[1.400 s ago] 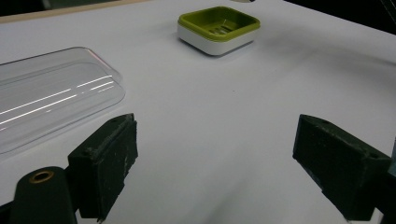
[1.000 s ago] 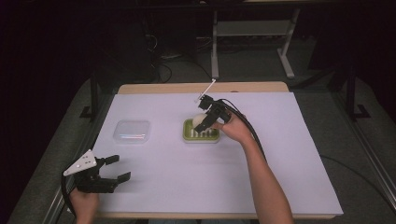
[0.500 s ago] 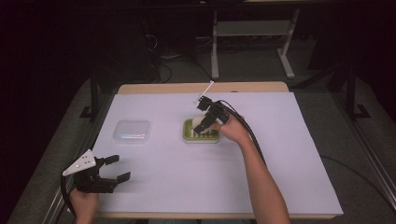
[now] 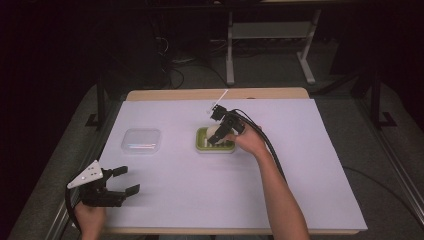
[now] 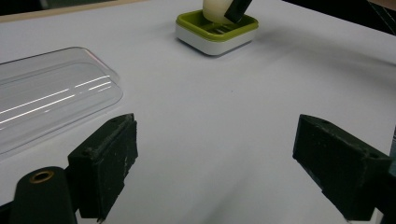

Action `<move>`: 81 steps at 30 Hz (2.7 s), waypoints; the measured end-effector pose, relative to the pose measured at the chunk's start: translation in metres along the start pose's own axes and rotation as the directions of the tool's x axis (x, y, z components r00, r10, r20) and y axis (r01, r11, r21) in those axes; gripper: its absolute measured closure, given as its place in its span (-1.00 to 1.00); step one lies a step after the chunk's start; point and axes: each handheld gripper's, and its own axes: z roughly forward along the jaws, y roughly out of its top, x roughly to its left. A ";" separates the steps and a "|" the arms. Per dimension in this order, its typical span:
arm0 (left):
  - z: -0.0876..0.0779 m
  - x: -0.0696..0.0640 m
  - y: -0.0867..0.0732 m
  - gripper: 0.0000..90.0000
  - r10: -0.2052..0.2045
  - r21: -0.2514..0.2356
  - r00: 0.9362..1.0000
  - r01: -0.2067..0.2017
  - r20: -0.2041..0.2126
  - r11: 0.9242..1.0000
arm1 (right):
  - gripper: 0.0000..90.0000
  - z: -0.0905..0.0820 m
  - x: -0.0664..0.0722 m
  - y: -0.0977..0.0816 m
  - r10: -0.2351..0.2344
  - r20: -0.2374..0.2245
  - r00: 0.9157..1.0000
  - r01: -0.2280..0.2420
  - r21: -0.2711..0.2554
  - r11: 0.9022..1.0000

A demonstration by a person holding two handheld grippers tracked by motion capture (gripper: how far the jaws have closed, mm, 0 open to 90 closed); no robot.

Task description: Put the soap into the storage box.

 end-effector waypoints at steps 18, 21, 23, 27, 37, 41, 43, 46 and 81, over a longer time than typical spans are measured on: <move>0.000 0.000 0.000 -0.71 -0.006 -0.009 1.000 0.006 0.002 1.000 | -0.49 0.006 0.001 -0.002 0.003 0.009 1.000 -0.003 0.018 1.000; 0.000 0.000 0.000 -0.71 -0.006 -0.009 1.000 0.006 0.002 1.000 | -0.49 0.007 0.001 -0.001 -0.004 0.006 1.000 0.004 0.017 1.000; 0.000 0.000 0.000 -0.71 -0.006 -0.008 1.000 0.006 0.003 1.000 | -0.49 0.008 0.002 -0.001 -0.005 0.008 1.000 0.005 0.022 1.000; 0.000 0.001 0.000 -0.71 0.000 -0.002 1.000 0.000 0.005 1.000 | -0.49 0.009 0.002 -0.001 -0.003 0.007 1.000 0.003 0.021 1.000; 0.000 0.001 0.000 -0.71 -0.002 -0.001 1.000 0.002 0.006 1.000 | -0.49 0.010 0.002 -0.001 -0.007 0.014 1.000 0.006 0.023 1.000; 0.000 0.001 0.000 -0.71 -0.004 -0.002 1.000 0.004 0.006 1.000 | -0.49 0.010 0.002 -0.001 -0.008 0.020 1.000 0.007 0.022 1.000; 0.000 0.000 0.000 -0.71 -0.005 -0.006 1.000 0.006 0.006 1.000 | -0.49 0.010 0.002 -0.001 -0.008 0.020 1.000 0.007 0.021 1.000; 0.000 0.001 0.000 -0.71 -0.005 -0.005 1.000 0.005 0.003 1.000 | -0.49 0.010 0.003 -0.001 -0.008 0.023 1.000 0.007 0.019 1.000; 0.001 0.000 0.000 -0.71 0.001 0.000 1.000 -0.001 0.006 1.000 | -0.48 -0.026 0.009 -0.016 -0.009 0.053 0.999 0.013 -0.071 0.997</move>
